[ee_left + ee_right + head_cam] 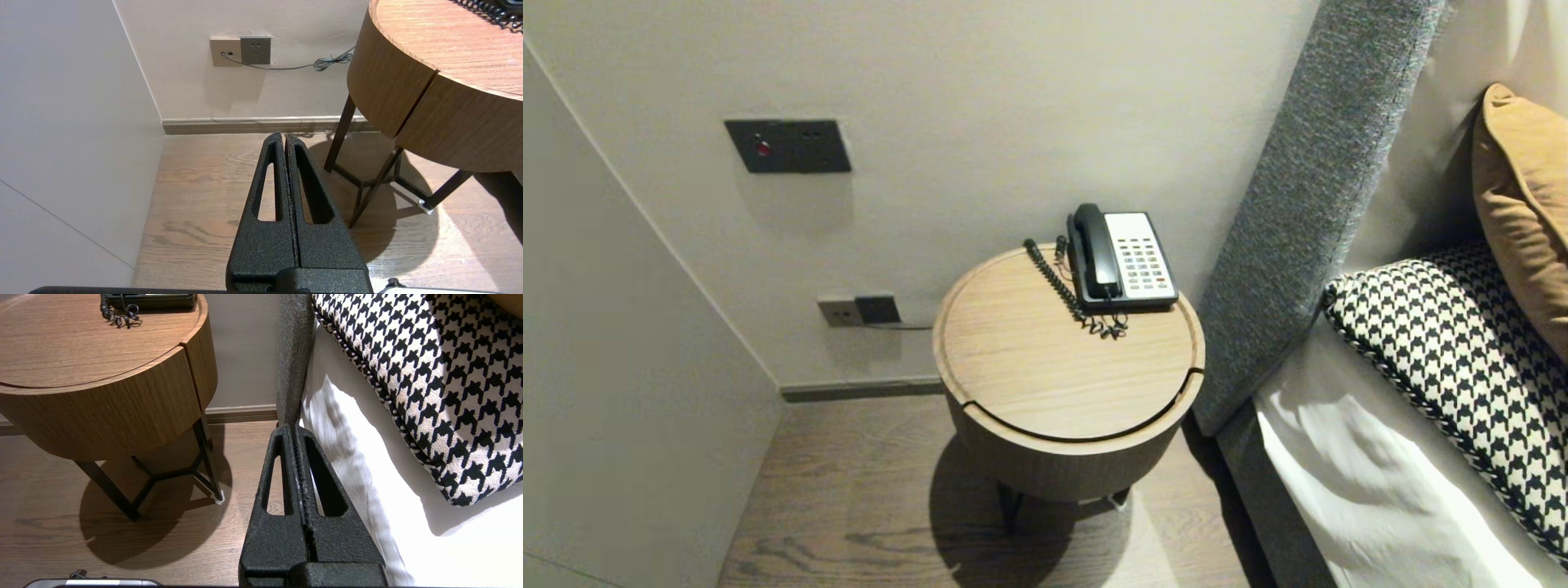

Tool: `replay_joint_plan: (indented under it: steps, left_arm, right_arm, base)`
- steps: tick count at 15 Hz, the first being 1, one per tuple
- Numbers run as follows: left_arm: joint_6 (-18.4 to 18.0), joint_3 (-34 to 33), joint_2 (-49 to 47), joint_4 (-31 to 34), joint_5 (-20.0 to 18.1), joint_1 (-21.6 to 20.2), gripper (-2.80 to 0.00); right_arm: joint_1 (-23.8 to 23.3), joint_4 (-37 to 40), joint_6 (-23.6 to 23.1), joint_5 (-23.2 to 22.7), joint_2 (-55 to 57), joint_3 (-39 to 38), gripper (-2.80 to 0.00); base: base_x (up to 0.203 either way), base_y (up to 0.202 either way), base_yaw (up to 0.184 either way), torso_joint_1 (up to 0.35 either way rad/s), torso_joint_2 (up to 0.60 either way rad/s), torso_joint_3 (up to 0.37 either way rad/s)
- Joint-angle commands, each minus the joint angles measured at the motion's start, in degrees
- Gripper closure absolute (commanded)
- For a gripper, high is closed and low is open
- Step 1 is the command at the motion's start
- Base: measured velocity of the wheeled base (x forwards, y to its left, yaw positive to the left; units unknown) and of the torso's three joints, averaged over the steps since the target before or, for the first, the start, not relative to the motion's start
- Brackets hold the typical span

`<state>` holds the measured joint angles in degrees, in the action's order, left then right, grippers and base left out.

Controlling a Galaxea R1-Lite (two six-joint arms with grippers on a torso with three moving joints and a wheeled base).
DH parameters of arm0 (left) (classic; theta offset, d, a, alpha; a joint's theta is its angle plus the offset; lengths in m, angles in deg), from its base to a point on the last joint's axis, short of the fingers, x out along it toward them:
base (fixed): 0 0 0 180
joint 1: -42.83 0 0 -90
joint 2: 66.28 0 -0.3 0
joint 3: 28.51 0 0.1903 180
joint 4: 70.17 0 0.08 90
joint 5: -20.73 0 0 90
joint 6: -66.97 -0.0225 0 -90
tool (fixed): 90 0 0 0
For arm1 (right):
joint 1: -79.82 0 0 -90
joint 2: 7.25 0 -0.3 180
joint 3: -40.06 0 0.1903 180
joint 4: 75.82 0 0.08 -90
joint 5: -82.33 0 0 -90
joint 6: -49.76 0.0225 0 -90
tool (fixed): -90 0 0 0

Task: Open the nightstand drawer

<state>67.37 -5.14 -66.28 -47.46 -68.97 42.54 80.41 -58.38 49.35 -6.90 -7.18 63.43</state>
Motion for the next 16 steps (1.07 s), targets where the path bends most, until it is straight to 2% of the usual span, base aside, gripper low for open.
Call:
replay_joint_plan:
  steps: [1,16]
  left_arm:
    - [0.04,0.0,0.0,-0.04,0.05,-0.02,0.0]
    - [0.04,0.0,0.0,-0.04,0.05,-0.02,0.0]
  right_arm:
    - [0.02,-0.05,-0.1,0.02,0.1,-2.29,0.0]
    - [0.01,-0.05,-0.11,0.02,0.1,-2.29,0.0]
  base:
    - [0.0,0.0,0.0,0.0,0.0,0.0]
    - [0.0,0.0,0.0,0.0,0.0,0.0]
